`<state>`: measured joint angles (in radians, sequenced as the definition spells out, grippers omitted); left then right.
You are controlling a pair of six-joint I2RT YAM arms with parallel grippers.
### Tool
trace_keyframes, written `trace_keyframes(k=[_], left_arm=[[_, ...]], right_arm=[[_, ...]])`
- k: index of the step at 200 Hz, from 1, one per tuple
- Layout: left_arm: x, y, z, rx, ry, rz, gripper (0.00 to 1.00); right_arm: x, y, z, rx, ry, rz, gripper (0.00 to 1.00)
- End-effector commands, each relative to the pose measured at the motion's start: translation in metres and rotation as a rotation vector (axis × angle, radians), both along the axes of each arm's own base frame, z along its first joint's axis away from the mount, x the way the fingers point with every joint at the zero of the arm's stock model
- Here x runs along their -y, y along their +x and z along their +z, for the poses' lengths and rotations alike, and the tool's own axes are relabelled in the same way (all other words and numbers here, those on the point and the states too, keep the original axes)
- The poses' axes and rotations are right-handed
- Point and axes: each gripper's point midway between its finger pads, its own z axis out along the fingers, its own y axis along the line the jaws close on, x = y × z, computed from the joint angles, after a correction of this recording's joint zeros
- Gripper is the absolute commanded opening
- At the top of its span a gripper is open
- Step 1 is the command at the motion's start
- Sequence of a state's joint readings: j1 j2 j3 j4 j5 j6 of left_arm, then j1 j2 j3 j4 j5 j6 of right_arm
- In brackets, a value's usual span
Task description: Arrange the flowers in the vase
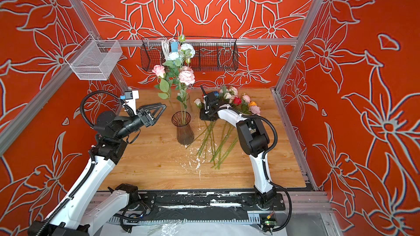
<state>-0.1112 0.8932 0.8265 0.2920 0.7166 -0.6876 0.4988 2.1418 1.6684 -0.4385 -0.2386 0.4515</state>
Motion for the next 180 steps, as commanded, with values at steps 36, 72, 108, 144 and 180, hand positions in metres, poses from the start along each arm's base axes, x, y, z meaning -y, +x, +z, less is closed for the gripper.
trace_keyframes(k=[36, 72, 108, 144, 180], left_arm=[[0.001, 0.000, 0.008, 0.029, 0.006, -0.005, 0.97], [0.001, 0.000, 0.009, 0.030, 0.005, -0.004, 0.97], [0.000, 0.000, 0.009, 0.031, 0.008, -0.002, 0.97], [0.000, 0.000, 0.009, 0.030, 0.009, -0.001, 0.97], [0.000, -0.001, 0.009, 0.033, 0.013, 0.000, 0.97]], right_arm=[[0.015, -0.009, -0.040, -0.061, -0.194, 0.062, 0.36], [0.010, -0.013, -0.044, -0.068, -0.219, 0.072, 0.35], [0.006, -0.011, -0.035, -0.051, -0.214, 0.087, 0.17], [-0.002, -0.013, -0.020, -0.003, -0.221, 0.115, 0.11], [-0.006, -0.013, -0.017, 0.001, -0.205, 0.117, 0.09]])
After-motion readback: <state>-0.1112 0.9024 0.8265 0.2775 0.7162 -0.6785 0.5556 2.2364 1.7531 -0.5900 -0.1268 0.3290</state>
